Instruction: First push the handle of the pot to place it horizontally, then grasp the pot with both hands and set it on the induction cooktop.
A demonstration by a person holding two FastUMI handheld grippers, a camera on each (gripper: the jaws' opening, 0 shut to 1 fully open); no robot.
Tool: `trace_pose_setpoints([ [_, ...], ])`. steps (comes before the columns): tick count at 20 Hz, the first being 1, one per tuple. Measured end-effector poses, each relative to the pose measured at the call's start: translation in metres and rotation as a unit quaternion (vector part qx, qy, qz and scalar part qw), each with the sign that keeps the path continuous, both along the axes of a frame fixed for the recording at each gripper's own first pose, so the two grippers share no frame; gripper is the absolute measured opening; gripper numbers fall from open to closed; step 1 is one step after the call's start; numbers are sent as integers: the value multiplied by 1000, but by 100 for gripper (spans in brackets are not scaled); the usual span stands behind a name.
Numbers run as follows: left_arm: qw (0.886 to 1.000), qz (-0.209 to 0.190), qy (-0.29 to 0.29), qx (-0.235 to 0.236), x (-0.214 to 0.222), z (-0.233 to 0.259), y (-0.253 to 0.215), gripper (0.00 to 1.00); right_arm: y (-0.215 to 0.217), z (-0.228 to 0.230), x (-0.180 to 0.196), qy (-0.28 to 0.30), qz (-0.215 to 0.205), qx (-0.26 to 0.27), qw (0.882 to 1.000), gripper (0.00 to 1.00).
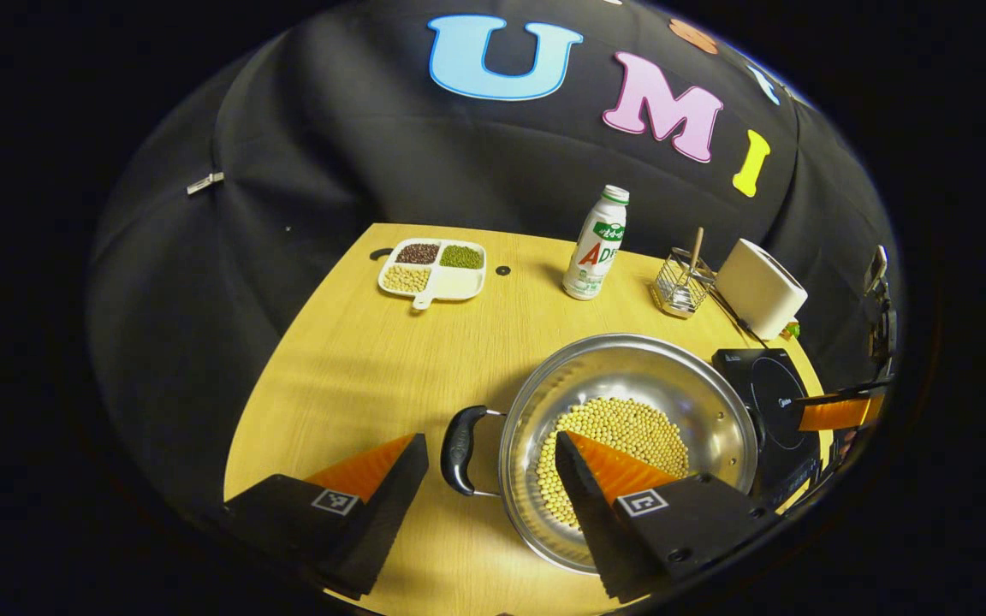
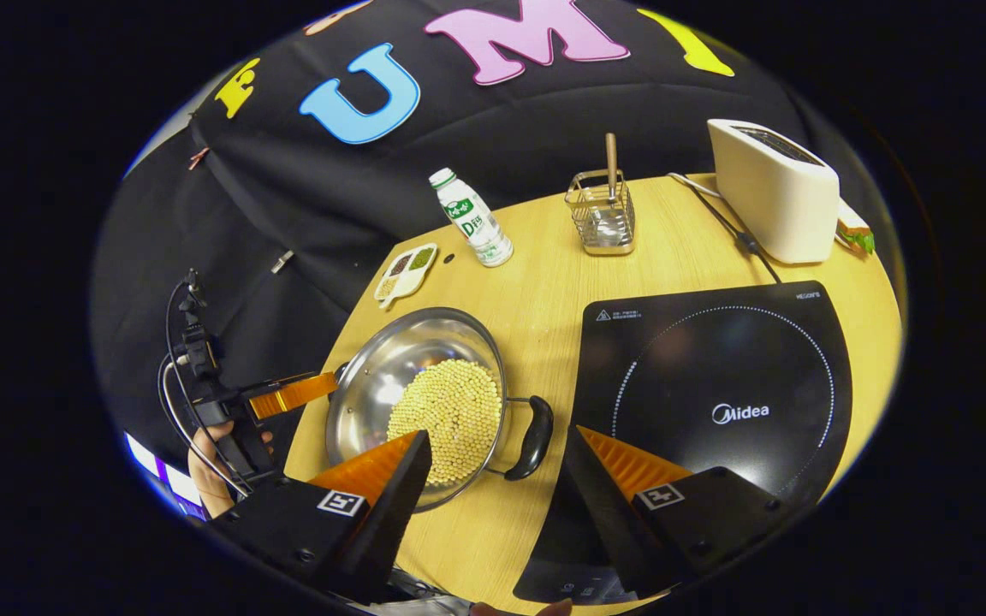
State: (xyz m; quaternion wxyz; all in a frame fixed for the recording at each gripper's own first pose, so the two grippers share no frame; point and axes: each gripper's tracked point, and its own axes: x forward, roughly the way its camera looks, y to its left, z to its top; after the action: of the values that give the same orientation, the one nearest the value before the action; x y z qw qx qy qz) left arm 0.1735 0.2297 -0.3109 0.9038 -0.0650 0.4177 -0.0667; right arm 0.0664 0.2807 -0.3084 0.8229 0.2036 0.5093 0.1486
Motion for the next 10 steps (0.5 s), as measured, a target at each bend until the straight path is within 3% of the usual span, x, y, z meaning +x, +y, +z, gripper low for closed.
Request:
trace_pose_setpoints([
  [6,1000,9,24,-1,10,-37,15,89,11,-33,12,17,-8,-12,1000,98],
  [10,999,9,23,-34,6,-42,18,88,19,-52,17,30,-9,-23,999,98],
])
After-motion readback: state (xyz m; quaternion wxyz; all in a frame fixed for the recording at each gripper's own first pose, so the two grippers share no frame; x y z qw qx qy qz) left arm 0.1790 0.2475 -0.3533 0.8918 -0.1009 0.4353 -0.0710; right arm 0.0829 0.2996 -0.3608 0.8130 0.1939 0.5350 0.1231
